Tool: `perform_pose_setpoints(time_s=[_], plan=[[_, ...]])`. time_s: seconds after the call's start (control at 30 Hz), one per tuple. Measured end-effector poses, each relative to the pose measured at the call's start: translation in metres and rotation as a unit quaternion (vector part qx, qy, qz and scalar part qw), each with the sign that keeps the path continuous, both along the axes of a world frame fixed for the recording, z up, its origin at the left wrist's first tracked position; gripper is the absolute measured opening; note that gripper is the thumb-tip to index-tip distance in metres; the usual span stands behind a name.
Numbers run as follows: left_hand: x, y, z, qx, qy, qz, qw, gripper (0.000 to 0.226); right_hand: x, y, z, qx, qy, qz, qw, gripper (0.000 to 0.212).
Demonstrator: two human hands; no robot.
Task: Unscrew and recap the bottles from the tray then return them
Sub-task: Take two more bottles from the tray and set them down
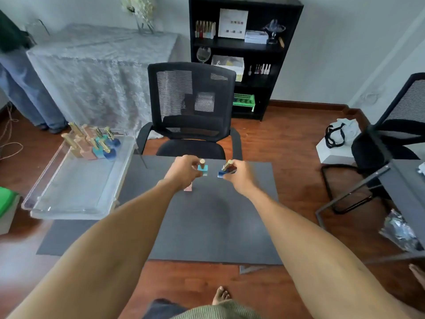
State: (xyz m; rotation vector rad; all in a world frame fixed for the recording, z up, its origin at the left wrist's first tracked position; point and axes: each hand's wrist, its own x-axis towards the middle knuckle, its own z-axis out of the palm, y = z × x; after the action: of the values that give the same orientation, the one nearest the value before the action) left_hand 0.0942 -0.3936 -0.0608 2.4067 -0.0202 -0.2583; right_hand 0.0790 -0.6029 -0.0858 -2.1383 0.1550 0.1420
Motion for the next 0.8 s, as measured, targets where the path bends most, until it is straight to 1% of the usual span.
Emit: perform_pose_setpoints(time_s=[0.1,0.23,0.43,0.57,0.67,0.8], plan=[[-0.006,-0.012,-0.019,0.006,0.008,0.008,1.000,0.017,-0.002,-0.012,-0.015,-0.002,0.014,0.004,1.000,0.011],[-0.013,-0.025,-0.041,0.014,0.026,0.010,1.000,0.014,-0.007,-0.023,-0.035,-0.008,0.032,0.002,0.999,0.010],[-0.023,-0.033,-0.078,0.021,0.035,-0.010,0.999,0.010,-0.013,-0.030,-0.067,-0.030,0.061,0.019,0.998,0.019],[-0.026,-0.034,-0.100,0.042,0.037,-0.014,0.998,0.014,-0.016,-0.028,-0.086,-0.026,0.075,0.018,0.997,0.016],[-0.028,-0.037,-0.111,0.054,0.044,-0.008,0.998,0.007,-0.016,-0.030,-0.098,-0.036,0.074,0.021,0.996,0.017],[-0.028,-0.041,-0.119,0.033,0.027,-0.004,0.999,0.008,-0.016,-0.031,-0.107,-0.034,0.079,0.015,0.996,0.017]])
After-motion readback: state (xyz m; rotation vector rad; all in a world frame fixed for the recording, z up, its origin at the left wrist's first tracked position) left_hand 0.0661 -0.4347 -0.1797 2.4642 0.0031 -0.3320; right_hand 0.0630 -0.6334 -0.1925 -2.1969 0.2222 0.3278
